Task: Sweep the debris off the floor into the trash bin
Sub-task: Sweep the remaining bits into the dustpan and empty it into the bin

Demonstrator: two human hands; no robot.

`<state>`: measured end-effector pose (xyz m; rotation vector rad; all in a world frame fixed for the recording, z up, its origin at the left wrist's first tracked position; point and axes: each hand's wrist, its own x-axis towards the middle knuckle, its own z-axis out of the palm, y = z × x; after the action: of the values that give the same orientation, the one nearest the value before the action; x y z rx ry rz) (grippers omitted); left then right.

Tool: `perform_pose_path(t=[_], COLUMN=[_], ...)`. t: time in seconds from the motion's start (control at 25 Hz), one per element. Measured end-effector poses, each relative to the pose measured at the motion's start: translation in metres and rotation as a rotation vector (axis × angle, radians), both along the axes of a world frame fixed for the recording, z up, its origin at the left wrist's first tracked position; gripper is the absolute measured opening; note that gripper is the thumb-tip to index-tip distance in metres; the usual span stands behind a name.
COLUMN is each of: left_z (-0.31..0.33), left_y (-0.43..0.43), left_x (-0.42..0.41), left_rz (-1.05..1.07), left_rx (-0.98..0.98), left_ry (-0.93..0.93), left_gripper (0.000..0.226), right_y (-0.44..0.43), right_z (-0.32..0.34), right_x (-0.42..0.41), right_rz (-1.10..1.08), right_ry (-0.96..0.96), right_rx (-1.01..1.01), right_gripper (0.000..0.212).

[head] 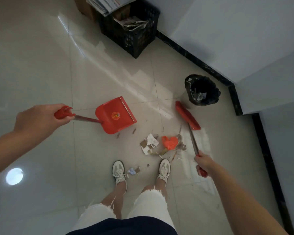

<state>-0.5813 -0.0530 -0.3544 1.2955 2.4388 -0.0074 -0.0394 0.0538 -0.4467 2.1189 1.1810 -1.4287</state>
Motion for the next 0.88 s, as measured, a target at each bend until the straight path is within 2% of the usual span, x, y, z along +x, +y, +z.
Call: perform_pose_path(t=[0.12,0.24,0.4,0.52,0.72,0.88], left_z=[-0.051,-0.042,0.002,0.017,0.025,0.038], left_y=[-0.016,-0.008,-0.004,-0.007,-0.022,-0.042], left_x=[-0.068,-0.071,-0.046,-0.054,-0.091,-0.106], left_rz=[-0.071,-0.15,-0.18,-0.073,0.208,0.305], left_rx=[0.086,0.062,-0.013,-0.014,0.047,0.093], left_ry=[-0.005,0.009,-0.03,-0.022,-0.117,-0.09], left_gripper=[0.052,0.047,0.037,0.031,0.048,0.049], right_y=[-0.047,-0.109,-0.154,-0.151,-0.152,-0.137], right_z=[-0.005,0.023,0.073,0.103,0.146,0.135], right_x=[-0.018,-0.023,-0.033,-0.036,-0.054,-0.096], right_rz=[0.024,0.129,0.332,0.442,0.517,0.724], right_ry=[0.046,0.049,0.038,-0.018,-0.042,-0.019], right_rx=[-0.045,-0.184,-0.289,-0.254,-0.064,0.011], right_gripper=[0.046,0.064,0.063,0.06,0.05,0.057])
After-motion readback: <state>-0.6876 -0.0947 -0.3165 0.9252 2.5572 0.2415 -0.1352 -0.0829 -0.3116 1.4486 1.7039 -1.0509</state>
